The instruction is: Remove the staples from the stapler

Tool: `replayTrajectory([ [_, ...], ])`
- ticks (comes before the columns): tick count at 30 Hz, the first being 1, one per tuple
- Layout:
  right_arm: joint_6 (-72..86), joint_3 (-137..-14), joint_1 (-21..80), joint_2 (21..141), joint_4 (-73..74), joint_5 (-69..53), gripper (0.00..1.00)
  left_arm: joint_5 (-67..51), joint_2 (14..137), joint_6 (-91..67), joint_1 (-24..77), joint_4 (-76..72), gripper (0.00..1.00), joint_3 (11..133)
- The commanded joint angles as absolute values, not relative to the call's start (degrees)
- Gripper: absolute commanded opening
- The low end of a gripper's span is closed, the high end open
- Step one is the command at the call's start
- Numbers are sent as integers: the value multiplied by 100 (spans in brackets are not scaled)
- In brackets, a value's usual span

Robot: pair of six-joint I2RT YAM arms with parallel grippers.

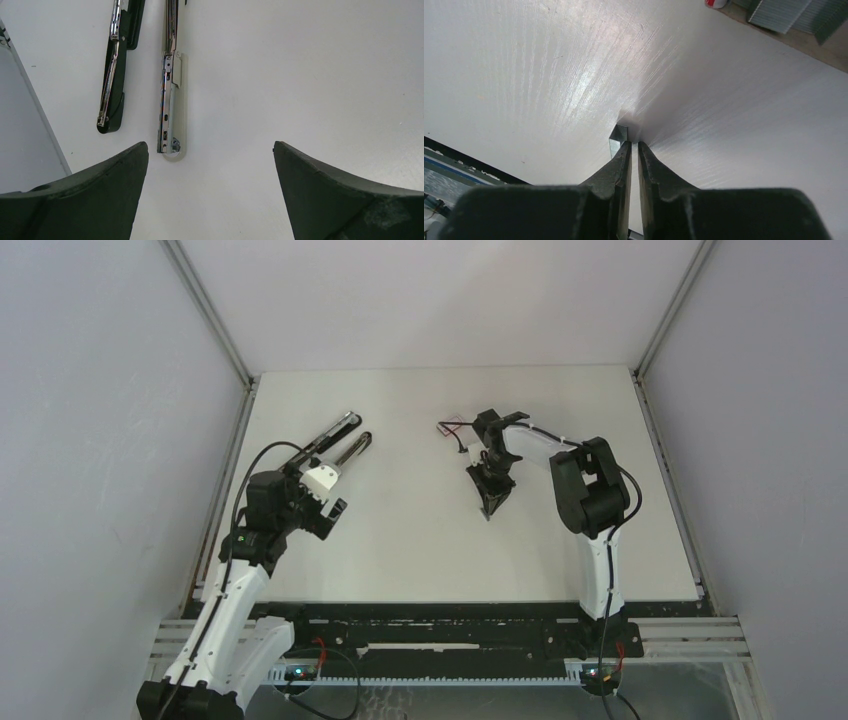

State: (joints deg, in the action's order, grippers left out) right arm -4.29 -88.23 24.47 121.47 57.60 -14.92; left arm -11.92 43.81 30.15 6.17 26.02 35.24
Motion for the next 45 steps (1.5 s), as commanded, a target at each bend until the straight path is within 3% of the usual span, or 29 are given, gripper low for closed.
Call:
replayTrajectory([
  [1,-738,-8567,2352,12553,4882,-590,10,-1190,4290,3055,589,2514,100,3472],
  [12,-728,-8594,2241,12562,4954,-810,9,-1186,4293,3056,588,2514,100,3472],
  [20,-641,-8557,2158,12317,4960,-861,16,-1189,4302,3056,582,2514,100,3472],
  [33,-561,-8241,2080,11581,4737,-977,18,-1170,4363,3059,587,2505,100,3472],
  [41,-777,-7920,2469,11079,4449,-804,31,-1146,4390,3060,589,2485,100,3463],
  [45,-756,-7863,2484,11043,4425,-827,32,-1144,4351,3059,584,2478,100,3458],
])
